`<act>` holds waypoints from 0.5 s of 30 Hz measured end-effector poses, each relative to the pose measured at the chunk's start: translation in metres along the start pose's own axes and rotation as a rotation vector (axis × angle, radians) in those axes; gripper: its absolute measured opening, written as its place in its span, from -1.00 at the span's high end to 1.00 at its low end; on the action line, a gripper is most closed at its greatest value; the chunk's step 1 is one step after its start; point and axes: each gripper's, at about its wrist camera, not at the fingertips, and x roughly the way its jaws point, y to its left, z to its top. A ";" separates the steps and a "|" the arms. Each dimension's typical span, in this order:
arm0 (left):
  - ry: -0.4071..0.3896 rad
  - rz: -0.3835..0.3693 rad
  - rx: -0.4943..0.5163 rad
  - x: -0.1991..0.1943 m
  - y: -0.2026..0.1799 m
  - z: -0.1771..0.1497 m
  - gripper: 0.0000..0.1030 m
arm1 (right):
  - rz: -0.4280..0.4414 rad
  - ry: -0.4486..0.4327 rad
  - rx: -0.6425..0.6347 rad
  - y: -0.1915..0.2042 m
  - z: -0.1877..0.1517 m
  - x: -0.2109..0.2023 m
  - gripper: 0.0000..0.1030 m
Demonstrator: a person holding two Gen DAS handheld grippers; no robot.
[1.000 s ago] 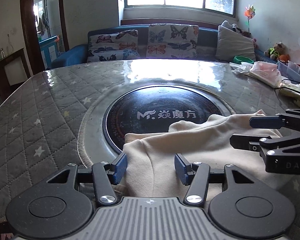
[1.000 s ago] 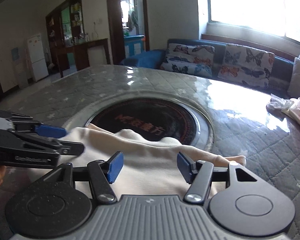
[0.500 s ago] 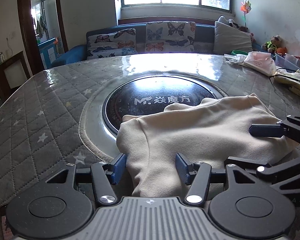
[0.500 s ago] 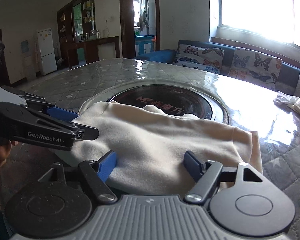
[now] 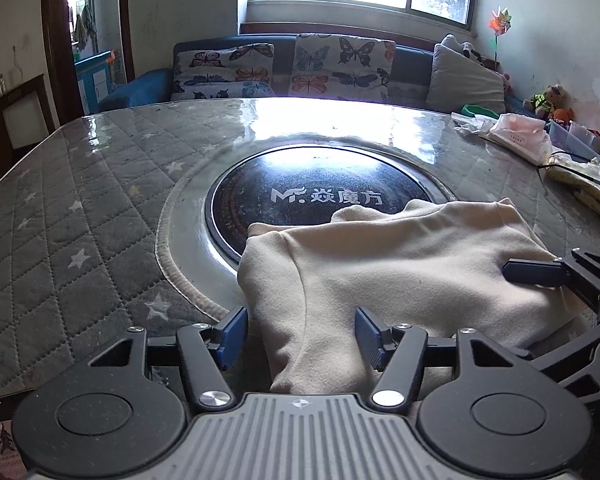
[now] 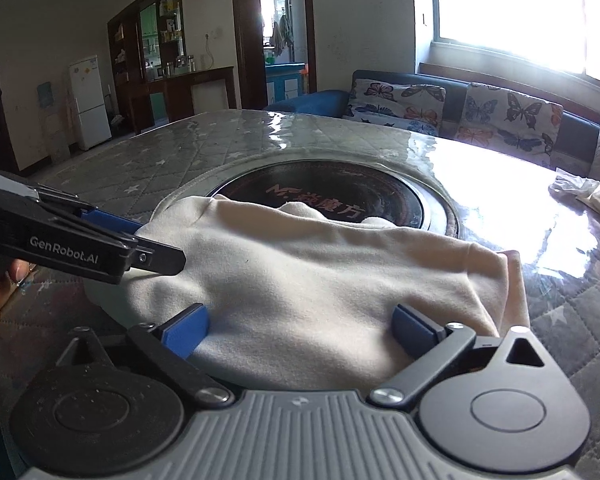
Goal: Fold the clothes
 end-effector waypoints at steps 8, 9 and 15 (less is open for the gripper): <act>0.026 0.006 -0.018 -0.004 -0.004 0.003 -0.55 | 0.018 0.011 0.015 -0.001 0.000 0.003 -1.00; 0.024 0.006 -0.017 -0.005 -0.005 0.004 -0.57 | 0.016 0.012 0.013 -0.001 0.000 0.003 -1.00; 0.009 0.008 -0.002 -0.013 -0.011 0.003 -0.78 | 0.001 0.019 -0.004 0.003 0.001 0.006 -1.00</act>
